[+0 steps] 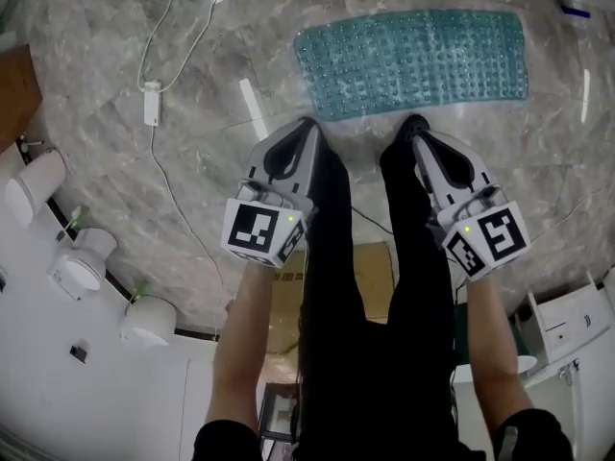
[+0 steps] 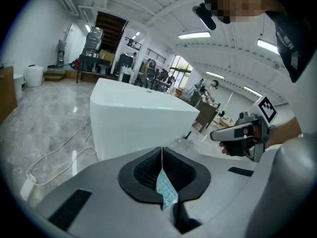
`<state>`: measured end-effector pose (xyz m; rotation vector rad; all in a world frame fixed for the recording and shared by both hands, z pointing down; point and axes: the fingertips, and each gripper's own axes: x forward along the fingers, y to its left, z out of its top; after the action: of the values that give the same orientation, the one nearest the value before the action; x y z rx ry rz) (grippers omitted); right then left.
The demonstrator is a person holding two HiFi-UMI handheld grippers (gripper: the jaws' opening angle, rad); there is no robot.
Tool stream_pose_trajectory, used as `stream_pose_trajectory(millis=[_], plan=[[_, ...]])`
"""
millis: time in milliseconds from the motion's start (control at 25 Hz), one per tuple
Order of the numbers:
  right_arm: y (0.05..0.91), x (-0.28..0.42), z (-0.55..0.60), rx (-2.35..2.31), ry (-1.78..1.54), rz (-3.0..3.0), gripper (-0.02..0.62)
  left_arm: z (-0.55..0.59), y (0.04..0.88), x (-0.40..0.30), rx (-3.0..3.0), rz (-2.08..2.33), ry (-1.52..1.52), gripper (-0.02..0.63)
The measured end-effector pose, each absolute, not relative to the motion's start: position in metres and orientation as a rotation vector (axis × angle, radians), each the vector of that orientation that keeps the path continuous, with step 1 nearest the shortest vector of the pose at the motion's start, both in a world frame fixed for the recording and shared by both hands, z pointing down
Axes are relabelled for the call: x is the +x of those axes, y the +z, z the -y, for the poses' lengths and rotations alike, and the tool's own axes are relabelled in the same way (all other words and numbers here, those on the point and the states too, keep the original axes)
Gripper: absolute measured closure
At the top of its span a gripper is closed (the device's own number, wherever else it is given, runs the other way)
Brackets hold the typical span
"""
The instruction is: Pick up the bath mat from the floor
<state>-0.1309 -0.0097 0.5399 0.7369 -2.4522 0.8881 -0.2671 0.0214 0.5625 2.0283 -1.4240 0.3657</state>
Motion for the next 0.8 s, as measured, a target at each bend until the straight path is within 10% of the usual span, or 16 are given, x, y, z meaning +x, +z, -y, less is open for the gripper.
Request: stream_pose_trajectory(millis=[800], plan=[[0.857,-0.187,-0.009,0.605,0.98,2.364,0.581,-0.073,1.033,-0.304,1.659,1.45,0.544,0.526]])
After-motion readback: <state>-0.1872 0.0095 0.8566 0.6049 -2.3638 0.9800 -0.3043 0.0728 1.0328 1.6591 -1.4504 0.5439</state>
